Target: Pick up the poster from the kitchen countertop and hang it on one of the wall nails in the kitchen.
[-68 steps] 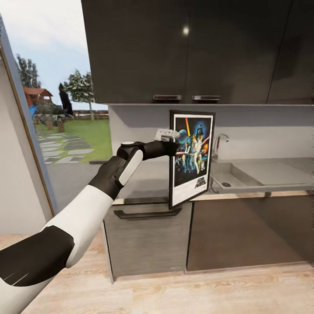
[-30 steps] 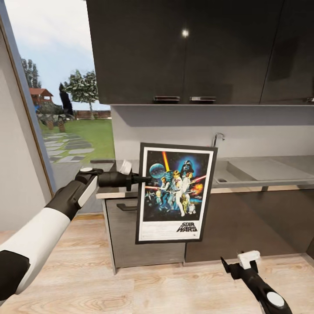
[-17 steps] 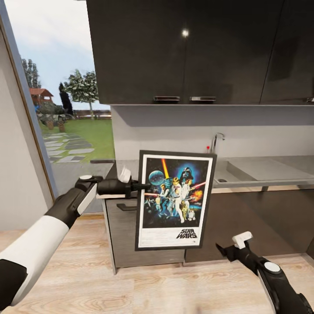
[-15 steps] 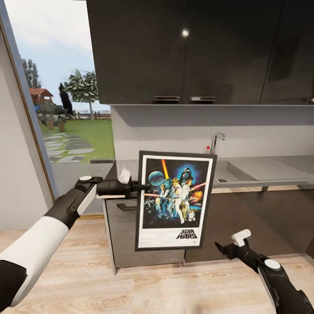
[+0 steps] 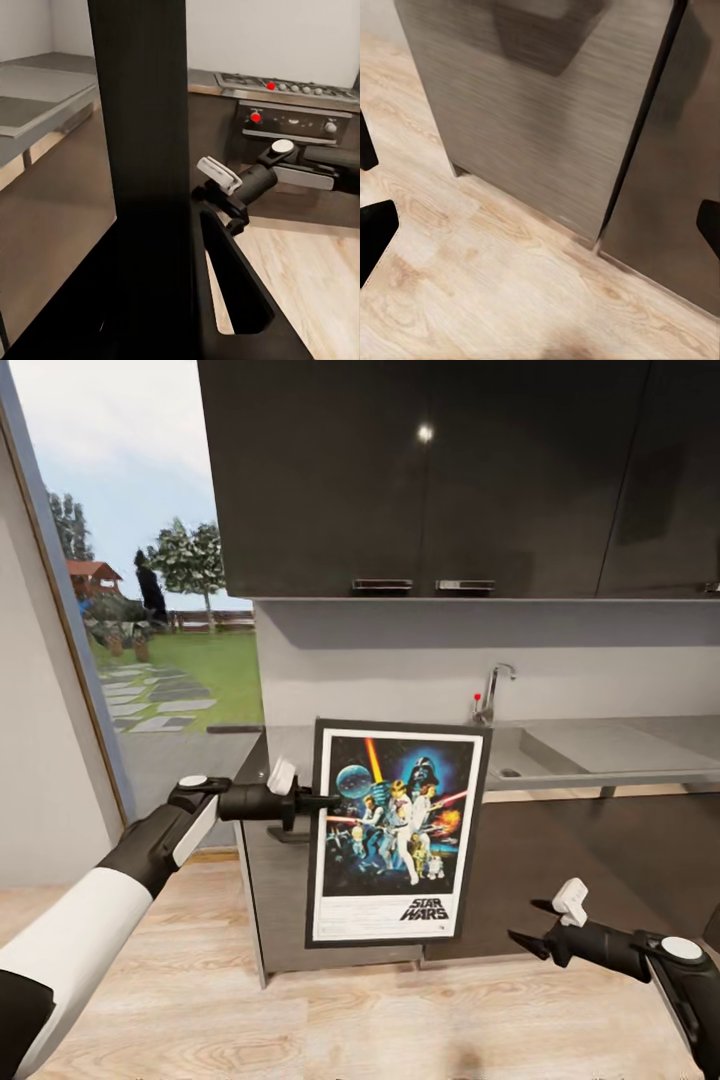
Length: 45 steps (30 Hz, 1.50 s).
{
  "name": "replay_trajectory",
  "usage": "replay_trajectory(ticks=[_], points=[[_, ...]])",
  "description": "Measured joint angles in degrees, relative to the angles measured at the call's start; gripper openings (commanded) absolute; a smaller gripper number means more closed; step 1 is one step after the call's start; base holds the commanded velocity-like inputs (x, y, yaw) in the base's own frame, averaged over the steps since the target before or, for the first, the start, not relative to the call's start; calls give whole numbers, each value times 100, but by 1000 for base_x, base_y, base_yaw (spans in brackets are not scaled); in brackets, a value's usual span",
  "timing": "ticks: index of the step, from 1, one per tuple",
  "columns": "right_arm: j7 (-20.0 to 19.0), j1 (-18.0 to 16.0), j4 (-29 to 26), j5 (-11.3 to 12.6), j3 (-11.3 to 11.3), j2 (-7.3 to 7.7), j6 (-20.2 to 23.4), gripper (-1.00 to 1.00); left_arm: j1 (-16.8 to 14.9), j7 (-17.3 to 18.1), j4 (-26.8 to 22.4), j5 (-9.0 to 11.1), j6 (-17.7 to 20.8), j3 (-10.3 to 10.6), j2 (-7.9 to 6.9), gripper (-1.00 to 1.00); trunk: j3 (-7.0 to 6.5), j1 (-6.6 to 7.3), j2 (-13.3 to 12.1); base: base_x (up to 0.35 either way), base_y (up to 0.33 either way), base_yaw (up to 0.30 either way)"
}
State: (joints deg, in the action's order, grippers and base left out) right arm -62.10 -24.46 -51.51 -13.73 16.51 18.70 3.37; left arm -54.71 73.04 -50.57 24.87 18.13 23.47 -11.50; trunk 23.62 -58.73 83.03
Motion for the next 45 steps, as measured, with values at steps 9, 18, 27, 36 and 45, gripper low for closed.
replay_trajectory(ticks=[9, 18, 27, 36, 45], points=[[-253, -1, -4, 202, 2, 17, 5, 100, 67, 20, -1, 9, -1, 0, -85, -100, 76, 0, 0, 0, 0, 0], [-276, -1, -4, 214, 2, 15, 5, 100, 73, 22, 3, 9, -1, 6, -90, -100, 158, 0, 0, 0, 0, 0], [-277, -1, -2, 215, 2, 17, 5, 100, 73, 22, -5, 9, -1, 8, -90, -100, 241, 0, 0, 0, 0, 0], [-277, -1, -4, 215, 4, 22, 5, 100, 73, 22, -39, 9, -1, 5, -90, -100, 324, 0, 0, 0, 0, 0], [-277, -1, 0, 215, 4, 16, 5, 100, 73, 22, -65, 10, -1, 7, -91, -100, 407, 0, 0, 0, 0, 0]])
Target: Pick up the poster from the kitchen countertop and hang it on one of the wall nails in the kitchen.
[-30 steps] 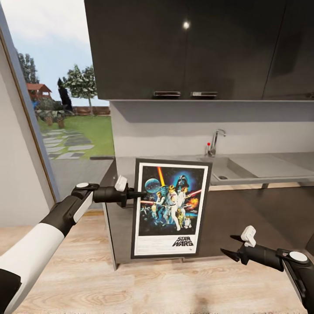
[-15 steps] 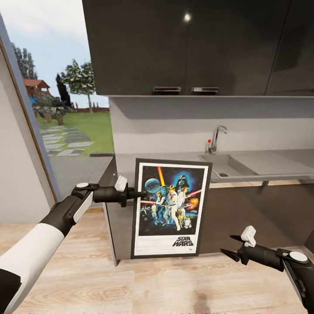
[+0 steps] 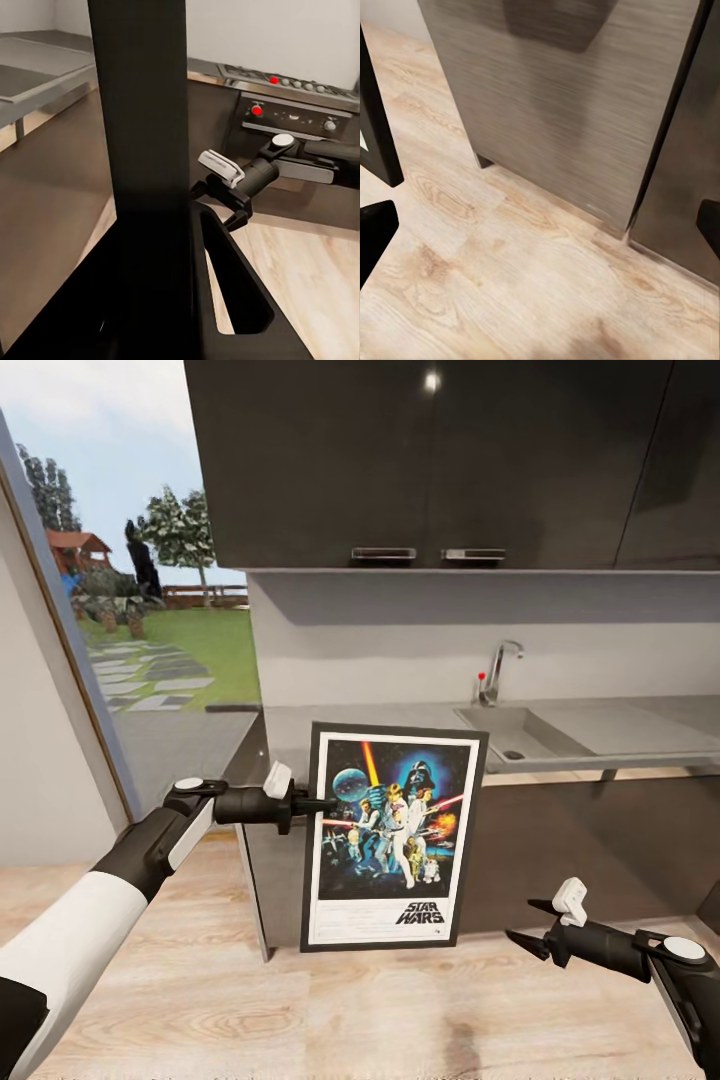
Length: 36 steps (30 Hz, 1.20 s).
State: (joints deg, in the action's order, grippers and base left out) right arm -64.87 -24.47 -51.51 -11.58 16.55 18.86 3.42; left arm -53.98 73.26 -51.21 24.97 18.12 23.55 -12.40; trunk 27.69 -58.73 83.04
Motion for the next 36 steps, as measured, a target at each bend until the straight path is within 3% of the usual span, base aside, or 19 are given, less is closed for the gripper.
replay_trajectory(ticks=[15, 19, 27, 31, 36], points=[[0, 0, 0, 3, -2, -1, 0, 100, 0, 16, -26, 7, 0, 1, 0, -100, 138, 0, 0, 0, 0, 0], [0, 0, 0, 8, -8, -7, 0, 100, 0, 291, -29, 5, 7, -5, 0, -100, 167, 0, 0, 0, 0, 0], [0, -3, 2, 15, -18, -20, 10, 100, 0, 386, -23, 4, 9, -6, 0, -100, 176, 0, 0, 0, 0, 0], [-28, -37, -4, 51, -19, -15, 262, 100, 0, 396, -27, 9, 10, -2, 4, -100, 177, 0, 0, 0, 0, 0], [-404, -174, -11, 152, -28, -6, 530, 100, 0, 399, -25, 7, 9, 1, 6, -100, 176, 0, 0, 0, 0, 0]])
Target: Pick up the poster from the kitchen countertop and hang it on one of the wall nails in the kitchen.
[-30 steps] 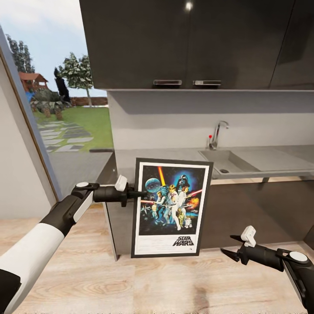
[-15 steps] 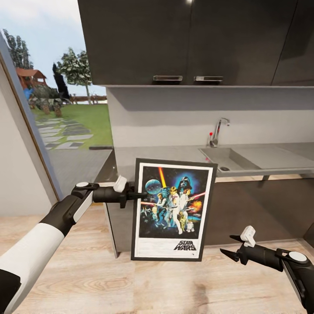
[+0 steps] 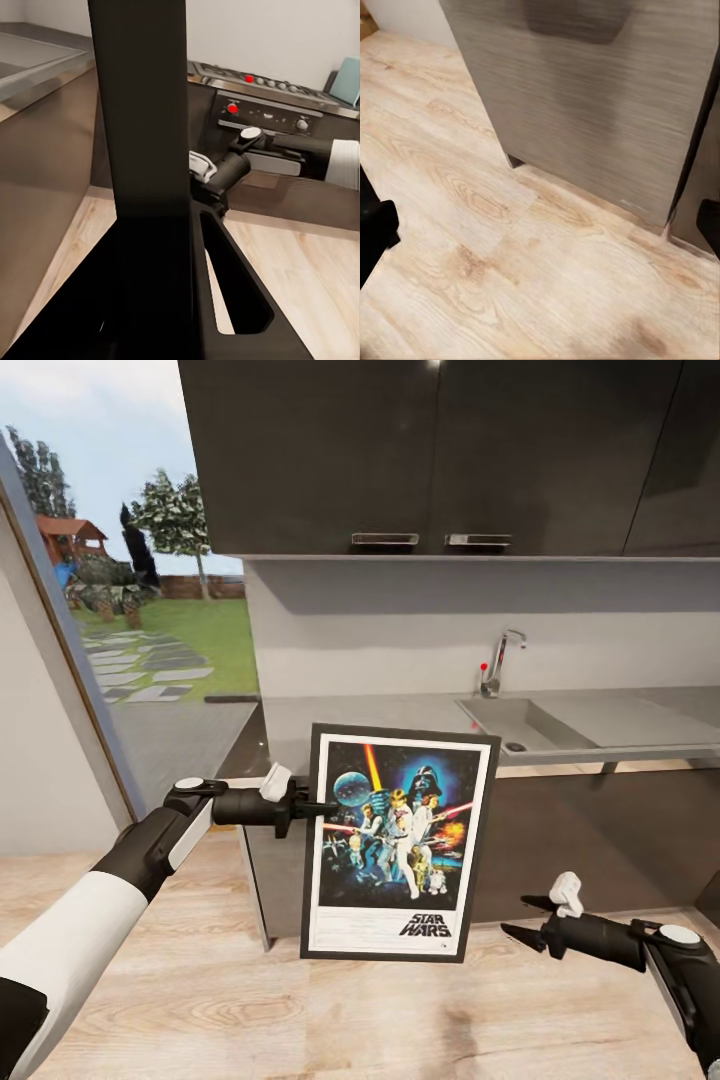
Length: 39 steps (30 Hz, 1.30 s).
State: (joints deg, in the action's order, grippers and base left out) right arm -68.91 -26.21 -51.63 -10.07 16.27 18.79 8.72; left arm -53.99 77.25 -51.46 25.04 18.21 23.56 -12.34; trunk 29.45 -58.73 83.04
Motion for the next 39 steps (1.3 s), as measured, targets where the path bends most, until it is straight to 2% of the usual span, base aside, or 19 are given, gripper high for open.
replay_trajectory(ticks=[5, 10, 15, 20, 33, 39], points=[[-423, -233, 5, 5, -13, -2, 108, 100, 0, 1, 3, 3, 0, 0, 2, -100, 0, 0, 0, 0, 0, 0], [-944, -466, 7, 11, -28, -9, 688, 100, 0, 3, 4, 5, -3, 4, 2, -100, 0, 0, 0, 0, 0, 0], [-1402, -548, 3, 20, -33, -8, 902, 100, 0, 4, 2, 6, -6, 1, 2, -100, 0, 0, 0, 0, 0, 0], [-1700, -579, 2, 26, -38, -24, 968, 100, 0, 4, -3, 6, -8, 6, 2, -100, 0, 0, 0, 0, 0, 0], [-1825, -583, 36, 26, -89, -102, 965, 100, 0, 4, -44, 6, -5, 4, 2, -100, 0, 0, 0, 0, 0, 0], [-1824, -582, 46, 26, -423, -170, 947, 100, 0, 4, -141, 7, 2, 3, 2, -100, 0, 0, 0, 0, 0, 0]])
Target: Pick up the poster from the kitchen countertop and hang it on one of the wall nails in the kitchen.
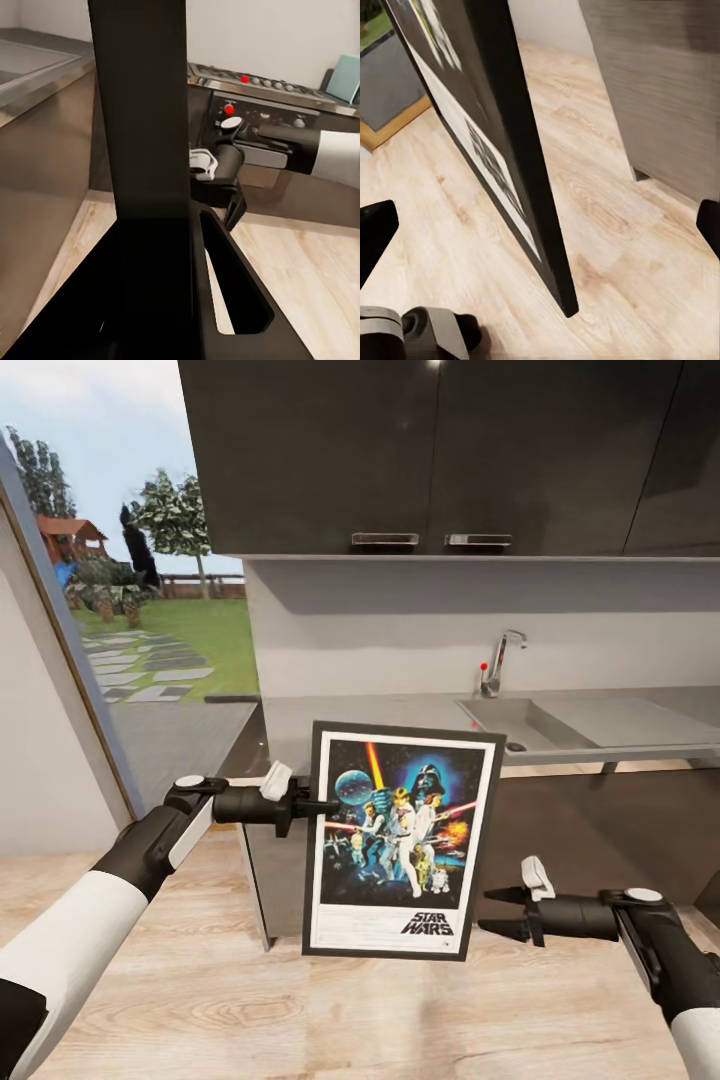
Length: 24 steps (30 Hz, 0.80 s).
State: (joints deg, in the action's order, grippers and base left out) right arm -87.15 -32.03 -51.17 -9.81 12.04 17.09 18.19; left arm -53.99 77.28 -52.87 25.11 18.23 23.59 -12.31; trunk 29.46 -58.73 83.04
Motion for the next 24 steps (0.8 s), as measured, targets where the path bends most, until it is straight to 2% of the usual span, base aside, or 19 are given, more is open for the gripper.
replay_trajectory(ticks=[1, 6, 12, 17, 24], points=[[2, 0, 3, 0, -84, -9, -6, 100, 0, 0, -11, 0, 3, -1, 0, -100, 0, 0, 0, 0, 0, 0], [7, 0, 8, 1, -216, -24, -18, 100, 0, 0, -27, 0, 7, 2, 0, -100, 0, 0, 0, 0, 0, 0], [17, 0, 11, 0, -232, -26, -79, 100, 0, 0, -30, 0, 7, -1, 0, -100, 0, 0, 0, 0, 0, 0], [26, 1, 38, -2, -233, -26, -416, 100, 0, 0, -32, 0, 7, -2, 0, -100, 0, 0, 0, 0, 0, 0], [32, 16, 51, -2, -236, -29, -523, 100, 0, 0, -38, 0, 7, -2, 0, -100, 0, 0, 0, 0, 0, 0]])
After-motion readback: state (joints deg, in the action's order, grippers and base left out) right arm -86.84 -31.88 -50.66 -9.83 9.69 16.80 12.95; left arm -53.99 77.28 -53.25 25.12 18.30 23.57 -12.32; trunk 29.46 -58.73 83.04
